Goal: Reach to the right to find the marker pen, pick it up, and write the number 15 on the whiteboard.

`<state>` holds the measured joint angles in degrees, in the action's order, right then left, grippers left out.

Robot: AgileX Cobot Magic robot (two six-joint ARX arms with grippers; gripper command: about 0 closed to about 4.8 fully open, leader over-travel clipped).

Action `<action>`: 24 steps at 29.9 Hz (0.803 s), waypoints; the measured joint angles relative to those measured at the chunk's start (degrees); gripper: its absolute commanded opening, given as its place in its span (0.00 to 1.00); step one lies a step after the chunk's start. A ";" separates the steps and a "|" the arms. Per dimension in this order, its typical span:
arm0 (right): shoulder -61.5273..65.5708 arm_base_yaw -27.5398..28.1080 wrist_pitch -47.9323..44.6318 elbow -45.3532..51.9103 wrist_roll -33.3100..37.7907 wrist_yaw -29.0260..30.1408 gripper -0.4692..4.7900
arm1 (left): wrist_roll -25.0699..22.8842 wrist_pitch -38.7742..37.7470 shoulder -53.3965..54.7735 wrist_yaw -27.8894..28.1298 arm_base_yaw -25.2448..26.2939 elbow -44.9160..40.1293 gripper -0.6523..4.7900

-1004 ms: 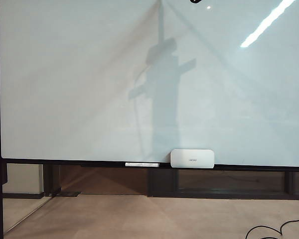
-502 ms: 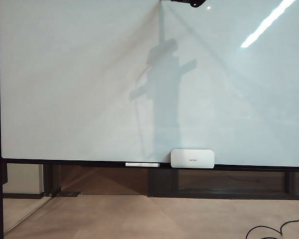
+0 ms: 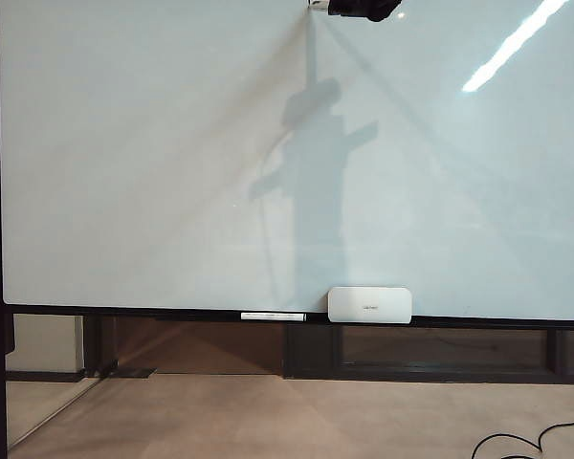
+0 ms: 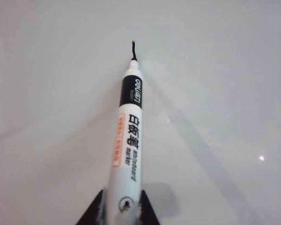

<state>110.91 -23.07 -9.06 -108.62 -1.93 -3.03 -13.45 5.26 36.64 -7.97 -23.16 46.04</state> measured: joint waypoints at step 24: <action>3.52 0.72 12.24 0.13 1.27 -0.72 0.09 | 0.00 0.09 -0.81 0.46 0.00 0.00 0.11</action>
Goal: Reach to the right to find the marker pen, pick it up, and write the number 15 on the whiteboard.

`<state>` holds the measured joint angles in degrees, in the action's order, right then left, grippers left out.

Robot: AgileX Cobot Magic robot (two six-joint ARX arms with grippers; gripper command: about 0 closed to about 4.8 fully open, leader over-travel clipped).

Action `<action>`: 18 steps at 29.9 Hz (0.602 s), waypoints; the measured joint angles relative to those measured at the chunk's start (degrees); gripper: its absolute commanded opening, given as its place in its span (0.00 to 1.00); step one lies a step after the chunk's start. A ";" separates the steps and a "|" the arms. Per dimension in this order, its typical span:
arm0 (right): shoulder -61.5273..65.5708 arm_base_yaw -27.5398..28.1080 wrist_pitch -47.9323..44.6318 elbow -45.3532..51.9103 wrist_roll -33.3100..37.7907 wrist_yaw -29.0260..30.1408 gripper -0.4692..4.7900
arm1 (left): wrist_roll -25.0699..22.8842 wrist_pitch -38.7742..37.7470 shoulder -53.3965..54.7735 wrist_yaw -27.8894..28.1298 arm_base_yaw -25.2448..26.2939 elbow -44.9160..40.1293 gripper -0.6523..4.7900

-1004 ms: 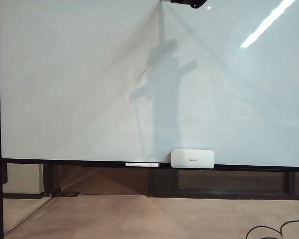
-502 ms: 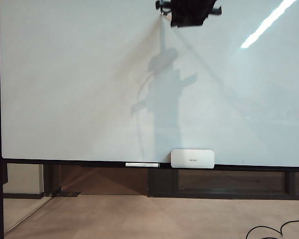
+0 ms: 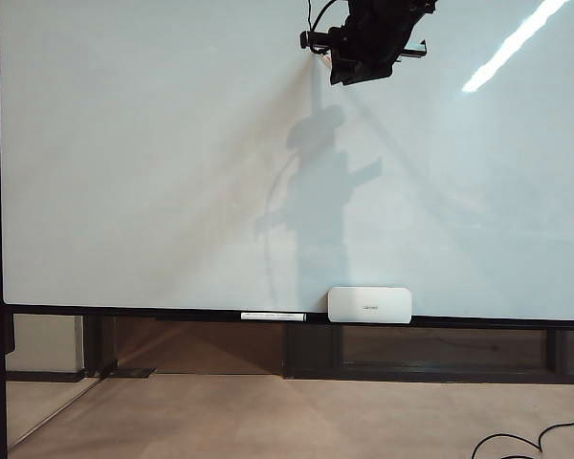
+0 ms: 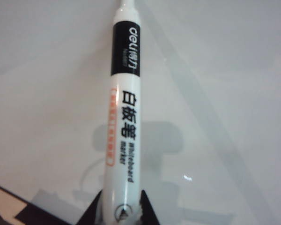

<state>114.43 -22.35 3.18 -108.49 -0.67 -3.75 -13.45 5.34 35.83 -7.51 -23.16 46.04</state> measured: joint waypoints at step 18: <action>0.59 0.28 3.43 0.76 -0.02 0.70 0.09 | 0.00 -0.15 -0.83 0.00 0.00 0.00 0.11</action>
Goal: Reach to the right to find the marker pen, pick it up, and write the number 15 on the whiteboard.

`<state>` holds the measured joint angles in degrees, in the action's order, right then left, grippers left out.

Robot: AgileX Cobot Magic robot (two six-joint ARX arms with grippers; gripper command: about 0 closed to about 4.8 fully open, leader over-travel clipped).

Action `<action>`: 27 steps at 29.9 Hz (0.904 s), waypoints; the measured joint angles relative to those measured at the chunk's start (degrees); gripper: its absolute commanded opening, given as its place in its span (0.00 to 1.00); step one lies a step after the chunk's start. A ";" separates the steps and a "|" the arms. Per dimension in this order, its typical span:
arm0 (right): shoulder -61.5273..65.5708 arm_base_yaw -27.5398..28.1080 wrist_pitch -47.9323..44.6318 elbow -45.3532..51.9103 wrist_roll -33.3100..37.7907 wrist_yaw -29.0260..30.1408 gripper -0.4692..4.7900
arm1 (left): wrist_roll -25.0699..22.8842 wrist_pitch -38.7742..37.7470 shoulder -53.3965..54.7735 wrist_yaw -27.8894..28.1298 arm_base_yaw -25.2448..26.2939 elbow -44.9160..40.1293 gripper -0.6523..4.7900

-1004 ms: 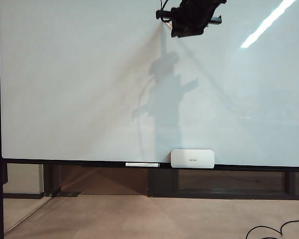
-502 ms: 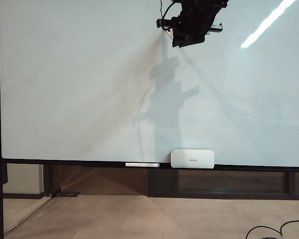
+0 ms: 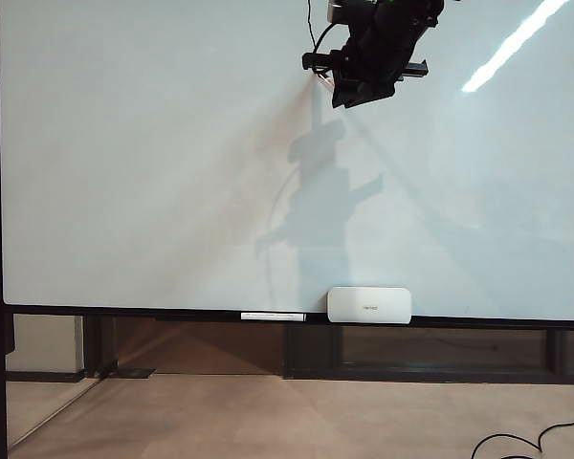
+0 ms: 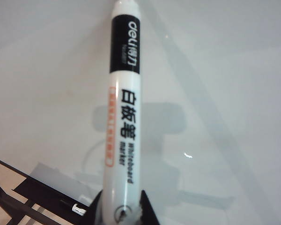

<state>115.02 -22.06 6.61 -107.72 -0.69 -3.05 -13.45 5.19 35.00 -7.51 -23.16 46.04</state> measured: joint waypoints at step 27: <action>-9.25 -1.51 -5.79 -0.20 -2.36 -0.68 0.09 | 1.44 -3.34 -4.92 -8.76 -0.04 0.04 0.11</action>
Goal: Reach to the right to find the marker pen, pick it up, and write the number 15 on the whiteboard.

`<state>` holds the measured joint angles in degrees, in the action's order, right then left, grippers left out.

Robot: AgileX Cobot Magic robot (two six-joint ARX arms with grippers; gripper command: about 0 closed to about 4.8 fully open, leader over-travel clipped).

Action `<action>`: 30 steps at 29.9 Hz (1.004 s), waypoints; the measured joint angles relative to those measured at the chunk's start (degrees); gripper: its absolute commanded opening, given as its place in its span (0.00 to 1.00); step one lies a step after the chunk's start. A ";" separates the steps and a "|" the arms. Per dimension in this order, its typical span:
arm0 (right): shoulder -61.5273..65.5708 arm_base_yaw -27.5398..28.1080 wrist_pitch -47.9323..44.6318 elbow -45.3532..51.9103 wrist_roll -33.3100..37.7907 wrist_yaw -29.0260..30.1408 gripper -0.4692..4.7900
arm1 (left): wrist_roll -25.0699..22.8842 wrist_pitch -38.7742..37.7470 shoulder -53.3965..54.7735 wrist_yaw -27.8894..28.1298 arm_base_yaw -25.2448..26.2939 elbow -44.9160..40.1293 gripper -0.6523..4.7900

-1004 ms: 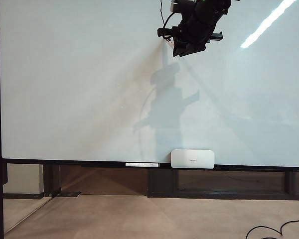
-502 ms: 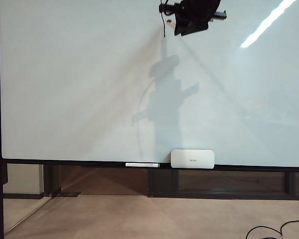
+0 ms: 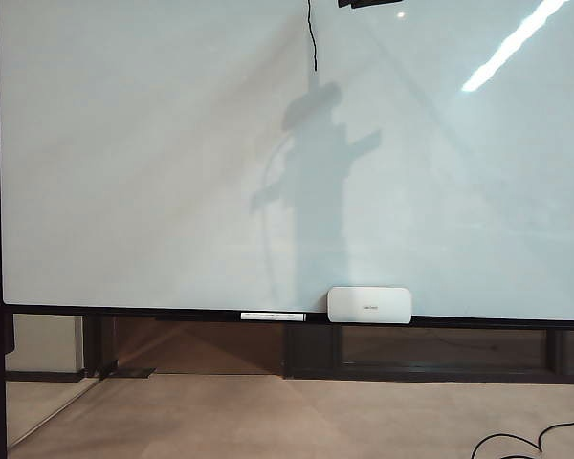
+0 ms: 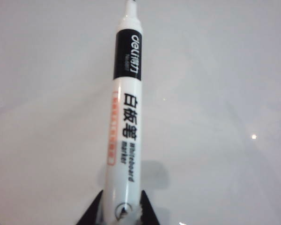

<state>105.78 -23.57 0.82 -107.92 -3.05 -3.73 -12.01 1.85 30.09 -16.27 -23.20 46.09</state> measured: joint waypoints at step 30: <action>1.18 1.33 0.90 0.00 -2.47 -2.58 0.09 | -1.25 -0.44 0.42 0.90 0.00 0.00 0.11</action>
<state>106.96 -22.24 1.72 -107.92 -5.52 -6.31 -13.26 1.41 30.50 -15.38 -23.20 46.09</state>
